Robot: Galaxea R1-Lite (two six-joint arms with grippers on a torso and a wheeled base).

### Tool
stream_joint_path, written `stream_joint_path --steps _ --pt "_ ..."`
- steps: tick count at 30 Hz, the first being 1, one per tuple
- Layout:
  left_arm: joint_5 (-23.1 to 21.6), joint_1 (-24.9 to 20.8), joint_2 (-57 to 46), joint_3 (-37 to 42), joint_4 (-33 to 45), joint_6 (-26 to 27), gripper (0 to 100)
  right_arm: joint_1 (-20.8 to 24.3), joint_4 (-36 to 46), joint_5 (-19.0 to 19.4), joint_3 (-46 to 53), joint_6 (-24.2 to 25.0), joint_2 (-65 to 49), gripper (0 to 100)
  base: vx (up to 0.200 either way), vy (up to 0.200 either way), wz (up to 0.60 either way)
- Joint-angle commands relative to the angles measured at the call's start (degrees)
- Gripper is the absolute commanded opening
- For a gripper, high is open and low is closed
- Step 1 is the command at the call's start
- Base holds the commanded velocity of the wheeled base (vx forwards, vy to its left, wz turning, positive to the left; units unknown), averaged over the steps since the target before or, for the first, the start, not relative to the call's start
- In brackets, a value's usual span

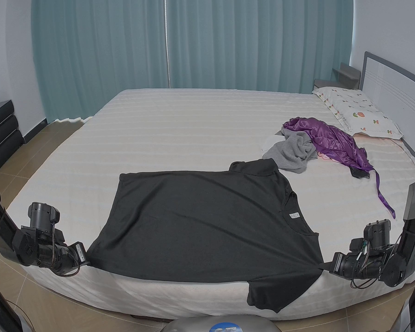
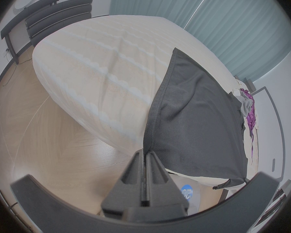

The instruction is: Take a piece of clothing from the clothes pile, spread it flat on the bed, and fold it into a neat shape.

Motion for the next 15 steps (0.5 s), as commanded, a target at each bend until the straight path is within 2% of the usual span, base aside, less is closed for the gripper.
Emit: stream_joint_path --steps 1,4,5,6,13,15 --pt "-0.10 0.02 1.27 -0.34 -0.10 -0.03 0 0.19 -0.26 0.06 -0.56 -0.08 2.20 0 0.000 0.000 0.00" --pt "-0.10 0.02 1.27 -0.34 -0.10 -0.03 0 0.19 -0.26 0.06 -0.56 -0.08 2.20 0 0.000 0.000 0.00" --pt "-0.19 0.02 1.62 -0.78 -0.10 -0.11 100 0.19 -0.35 0.14 -1.17 -0.52 3.69 0 0.000 0.000 0.00" --pt "-0.19 0.02 1.80 -0.86 -0.10 -0.20 100 0.19 -0.53 0.41 -1.61 -0.43 3.96 100 0.000 0.000 0.00" --pt "-1.42 0.11 1.71 -2.01 -0.28 -0.99 100 -0.16 -3.43 1.46 -2.14 3.00 1.41 100 0.000 0.000 0.00" --pt "-3.62 0.20 0.13 -1.57 -1.68 -2.49 100 0.10 -6.77 1.55 -1.53 8.45 -0.26 100 0.000 0.000 0.00"
